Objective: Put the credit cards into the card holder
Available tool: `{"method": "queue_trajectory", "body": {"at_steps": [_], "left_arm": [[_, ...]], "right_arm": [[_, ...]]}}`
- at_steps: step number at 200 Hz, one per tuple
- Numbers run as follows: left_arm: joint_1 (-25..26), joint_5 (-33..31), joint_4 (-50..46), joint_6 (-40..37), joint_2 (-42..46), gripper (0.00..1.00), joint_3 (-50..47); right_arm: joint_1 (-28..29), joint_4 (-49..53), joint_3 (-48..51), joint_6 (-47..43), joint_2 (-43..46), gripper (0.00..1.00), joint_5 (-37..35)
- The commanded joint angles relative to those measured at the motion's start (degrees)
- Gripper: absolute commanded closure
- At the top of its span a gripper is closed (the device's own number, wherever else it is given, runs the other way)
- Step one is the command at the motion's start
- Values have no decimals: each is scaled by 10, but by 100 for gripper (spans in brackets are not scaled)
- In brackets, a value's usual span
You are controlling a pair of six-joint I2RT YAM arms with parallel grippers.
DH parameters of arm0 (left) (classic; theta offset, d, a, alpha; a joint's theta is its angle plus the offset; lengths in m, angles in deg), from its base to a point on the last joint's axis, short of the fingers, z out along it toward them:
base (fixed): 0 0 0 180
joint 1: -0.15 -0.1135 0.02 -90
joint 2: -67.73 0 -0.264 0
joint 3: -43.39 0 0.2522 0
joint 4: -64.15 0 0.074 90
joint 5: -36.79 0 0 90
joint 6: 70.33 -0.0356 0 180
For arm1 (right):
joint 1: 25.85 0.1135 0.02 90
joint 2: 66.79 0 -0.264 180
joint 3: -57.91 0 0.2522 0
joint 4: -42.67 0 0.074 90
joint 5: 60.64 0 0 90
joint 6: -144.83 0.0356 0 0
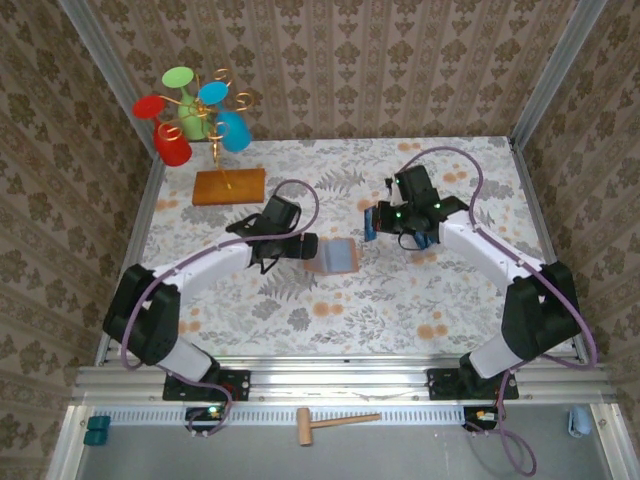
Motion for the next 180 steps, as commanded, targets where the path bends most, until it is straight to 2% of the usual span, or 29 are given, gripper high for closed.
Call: {"method": "queue_trajectory", "body": {"at_steps": [1,23,59,96,180], "left_arm": [[5,-42,-20,-26,-25,8,17],[11,-70,-27,-37,-48,9,27],[15,-98,-35,-38,-74,13,28],[16,-116,-38,-40,-93,20,21],[20,-128,-14,-44,-109,27,0]], "right_arm": [[13,-146,38,94,-19,100,67],[15,-235,82,138,-46,100,97],[25,-315,120,165,-84,100,106],[31,-374,131,177,-125,100,126],[33,-476,147,173,-179,100,175]]}}
